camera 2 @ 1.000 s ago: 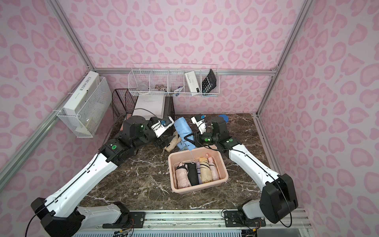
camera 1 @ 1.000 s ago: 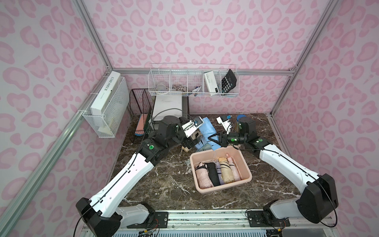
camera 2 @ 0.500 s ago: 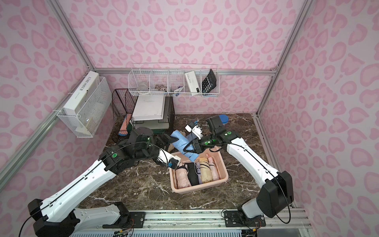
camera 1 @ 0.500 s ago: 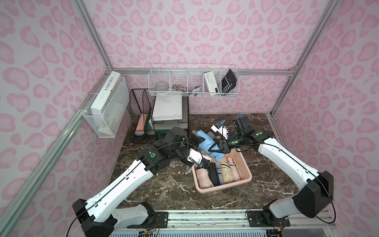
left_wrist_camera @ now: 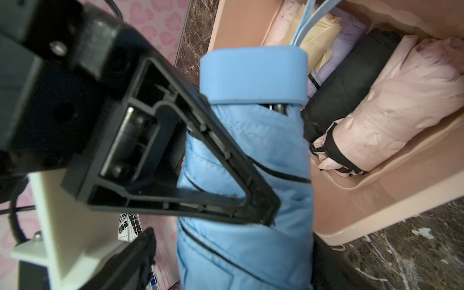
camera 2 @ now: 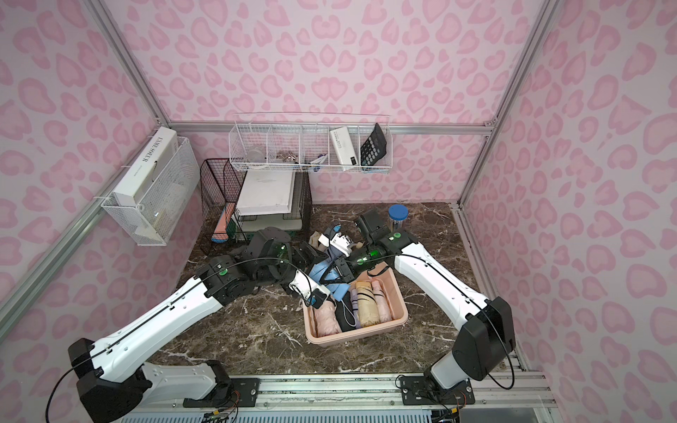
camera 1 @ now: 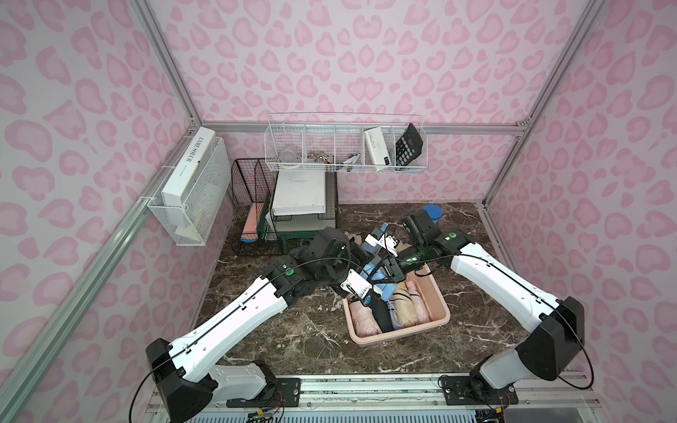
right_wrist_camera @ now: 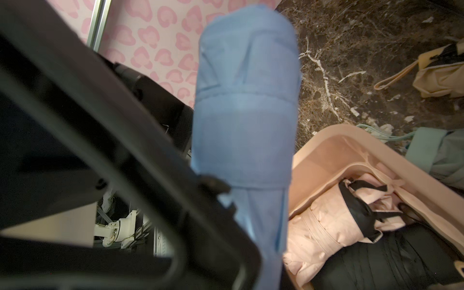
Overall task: Put the umbrella into the storage box
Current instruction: Pick up the umbrella from the center of the board.
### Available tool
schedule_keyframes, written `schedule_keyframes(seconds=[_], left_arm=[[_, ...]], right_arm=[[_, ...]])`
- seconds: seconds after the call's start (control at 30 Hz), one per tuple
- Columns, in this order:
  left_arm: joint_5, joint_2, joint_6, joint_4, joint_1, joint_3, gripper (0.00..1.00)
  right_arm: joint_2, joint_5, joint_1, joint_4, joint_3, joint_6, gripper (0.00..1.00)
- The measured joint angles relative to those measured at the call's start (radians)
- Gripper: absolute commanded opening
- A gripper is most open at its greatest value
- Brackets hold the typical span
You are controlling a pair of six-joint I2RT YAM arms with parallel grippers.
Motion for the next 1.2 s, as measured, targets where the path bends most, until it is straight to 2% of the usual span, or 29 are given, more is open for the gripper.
schedule_keyframes(seconds=[0.23, 0.43, 0.63, 0.83, 0.97, 1.2], left_arm=[[-0.042, 0.008, 0.003, -0.003, -0.002, -0.015, 0.73], [-0.071, 0.035, 0.000, 0.020, -0.003, -0.020, 0.71], [-0.086, 0.047, -0.019, 0.028, -0.007, -0.020, 0.50], [-0.135, 0.051, -0.056, 0.033, -0.008, -0.020, 0.35], [-0.168, 0.048, -0.100, 0.040, -0.010, -0.032, 0.31], [-0.192, 0.016, -0.200, 0.049, -0.014, -0.075, 0.30]], right_arm=[[-0.003, -0.006, 0.001, 0.000, 0.002, -0.002, 0.17], [-0.002, 0.009, 0.000, -0.004, 0.002, -0.002, 0.17], [-0.002, 0.027, -0.002, -0.005, 0.002, 0.002, 0.21], [-0.002, 0.031, -0.011, 0.038, 0.002, 0.027, 0.48], [-0.033, 0.040, -0.030, 0.104, -0.002, 0.071, 0.64], [-0.143, 0.116, -0.118, 0.292, -0.116, 0.198, 0.75]])
